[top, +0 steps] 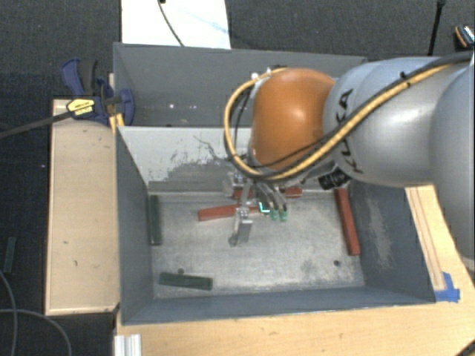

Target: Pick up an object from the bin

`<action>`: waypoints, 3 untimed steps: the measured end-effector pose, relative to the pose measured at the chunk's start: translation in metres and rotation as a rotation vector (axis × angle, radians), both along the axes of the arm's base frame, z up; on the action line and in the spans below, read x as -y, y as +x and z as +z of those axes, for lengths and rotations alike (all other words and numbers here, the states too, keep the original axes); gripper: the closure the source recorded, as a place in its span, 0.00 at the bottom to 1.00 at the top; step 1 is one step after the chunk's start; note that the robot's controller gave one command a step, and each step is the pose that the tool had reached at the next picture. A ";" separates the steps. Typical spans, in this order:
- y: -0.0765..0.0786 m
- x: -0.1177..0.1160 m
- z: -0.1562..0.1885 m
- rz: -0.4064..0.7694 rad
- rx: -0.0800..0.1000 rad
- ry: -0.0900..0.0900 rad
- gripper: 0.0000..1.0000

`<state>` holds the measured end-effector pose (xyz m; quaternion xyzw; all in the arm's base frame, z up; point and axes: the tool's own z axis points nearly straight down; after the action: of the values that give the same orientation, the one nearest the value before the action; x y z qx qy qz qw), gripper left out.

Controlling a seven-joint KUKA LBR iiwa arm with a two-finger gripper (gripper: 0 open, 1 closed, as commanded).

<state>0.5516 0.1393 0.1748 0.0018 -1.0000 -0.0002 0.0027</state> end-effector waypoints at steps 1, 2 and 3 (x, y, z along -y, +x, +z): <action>0.025 0.038 -0.108 -0.093 0.006 0.000 0.00; 0.026 0.036 -0.104 -0.090 0.009 0.002 1.00; 0.026 0.036 -0.104 -0.092 0.008 0.002 0.00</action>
Offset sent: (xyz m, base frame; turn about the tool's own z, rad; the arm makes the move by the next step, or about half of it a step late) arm 0.0249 -0.0366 -0.1048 0.0857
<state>0.5771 0.1031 0.0706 -0.0441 -0.9990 -0.0012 -0.0014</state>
